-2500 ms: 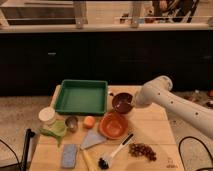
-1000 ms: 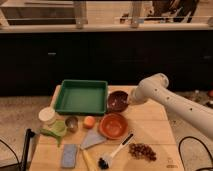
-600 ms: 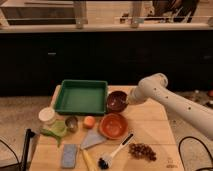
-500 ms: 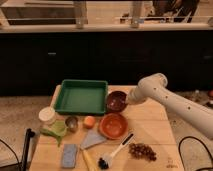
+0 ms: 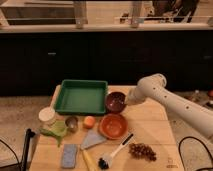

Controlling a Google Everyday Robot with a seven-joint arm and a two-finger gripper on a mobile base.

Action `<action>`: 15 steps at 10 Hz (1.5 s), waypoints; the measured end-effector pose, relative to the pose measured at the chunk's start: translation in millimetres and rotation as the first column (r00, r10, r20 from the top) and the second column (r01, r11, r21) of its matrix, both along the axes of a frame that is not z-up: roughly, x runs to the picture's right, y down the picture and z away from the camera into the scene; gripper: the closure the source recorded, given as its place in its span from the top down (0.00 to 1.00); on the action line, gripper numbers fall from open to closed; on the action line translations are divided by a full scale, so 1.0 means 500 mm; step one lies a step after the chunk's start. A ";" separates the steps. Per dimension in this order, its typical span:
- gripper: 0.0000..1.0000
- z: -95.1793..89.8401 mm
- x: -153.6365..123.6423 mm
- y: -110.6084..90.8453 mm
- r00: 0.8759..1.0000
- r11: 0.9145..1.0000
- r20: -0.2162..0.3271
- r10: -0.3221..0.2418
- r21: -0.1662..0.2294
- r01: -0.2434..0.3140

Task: Stack bowls on top of each other

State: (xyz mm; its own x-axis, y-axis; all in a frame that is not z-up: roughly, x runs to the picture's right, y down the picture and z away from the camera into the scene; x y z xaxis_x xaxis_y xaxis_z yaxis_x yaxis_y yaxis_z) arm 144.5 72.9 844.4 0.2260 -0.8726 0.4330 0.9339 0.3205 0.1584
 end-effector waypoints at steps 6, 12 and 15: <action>0.00 -0.012 -0.005 -0.002 1.000 1.000 0.010 -0.004 0.013 0.004; 0.00 -0.053 -0.039 0.009 0.989 0.998 0.138 -0.056 -0.035 0.061; 0.00 -0.078 -0.055 0.032 0.973 0.991 0.210 -0.097 -0.075 0.115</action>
State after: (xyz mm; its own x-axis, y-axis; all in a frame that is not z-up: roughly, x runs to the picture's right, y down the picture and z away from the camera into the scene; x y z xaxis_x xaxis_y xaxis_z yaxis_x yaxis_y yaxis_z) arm 117.0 89.1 805.6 0.0327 -0.8443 0.5348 0.9137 0.2421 0.3263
